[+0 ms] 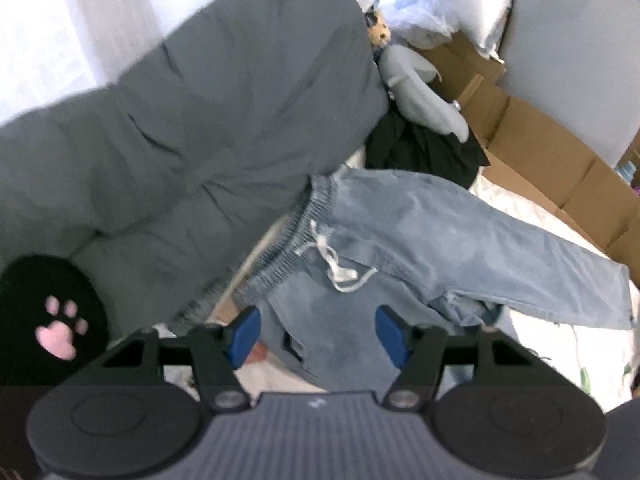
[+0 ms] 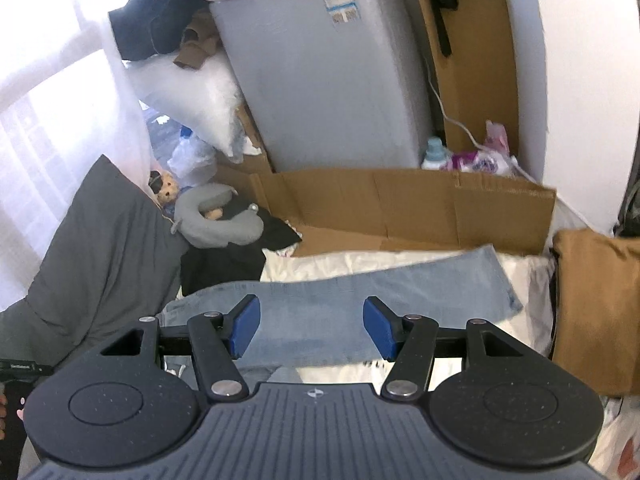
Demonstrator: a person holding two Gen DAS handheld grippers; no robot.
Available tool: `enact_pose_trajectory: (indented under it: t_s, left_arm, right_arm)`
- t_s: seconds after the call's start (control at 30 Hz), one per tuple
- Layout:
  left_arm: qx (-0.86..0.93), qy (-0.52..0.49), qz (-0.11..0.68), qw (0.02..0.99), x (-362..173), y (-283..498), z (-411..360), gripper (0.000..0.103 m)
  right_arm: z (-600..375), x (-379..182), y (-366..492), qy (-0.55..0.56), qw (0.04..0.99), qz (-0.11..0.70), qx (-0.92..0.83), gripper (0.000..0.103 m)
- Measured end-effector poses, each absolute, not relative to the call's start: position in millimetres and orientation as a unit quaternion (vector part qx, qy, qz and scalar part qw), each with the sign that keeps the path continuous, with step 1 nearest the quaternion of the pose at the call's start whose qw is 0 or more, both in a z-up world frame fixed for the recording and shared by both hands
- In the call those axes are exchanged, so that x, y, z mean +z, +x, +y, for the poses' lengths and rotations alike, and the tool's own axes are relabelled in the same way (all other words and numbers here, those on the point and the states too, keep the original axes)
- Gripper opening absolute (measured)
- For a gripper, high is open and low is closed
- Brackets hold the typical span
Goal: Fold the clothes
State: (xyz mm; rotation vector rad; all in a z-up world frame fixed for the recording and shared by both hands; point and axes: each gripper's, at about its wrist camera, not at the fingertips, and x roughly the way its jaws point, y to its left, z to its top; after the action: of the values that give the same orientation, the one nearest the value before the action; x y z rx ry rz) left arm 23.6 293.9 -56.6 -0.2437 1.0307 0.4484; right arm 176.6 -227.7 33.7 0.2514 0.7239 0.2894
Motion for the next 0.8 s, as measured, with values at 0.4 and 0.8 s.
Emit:
enact_pose_trajectory:
  t_s: [0.4,0.8]
  left_arm:
    - [0.174,-0.105,0.536,0.820,-142,37,266,0.069]
    - [0.170,-0.117,0.557,0.805,-208,37,269,0.071]
  right_arm:
    - [-210,-62,175,0.111,0.892,0.426,0.101,0.064]
    - [-178,-144,184,0.126,0.861,0.482,0.101,0.064]
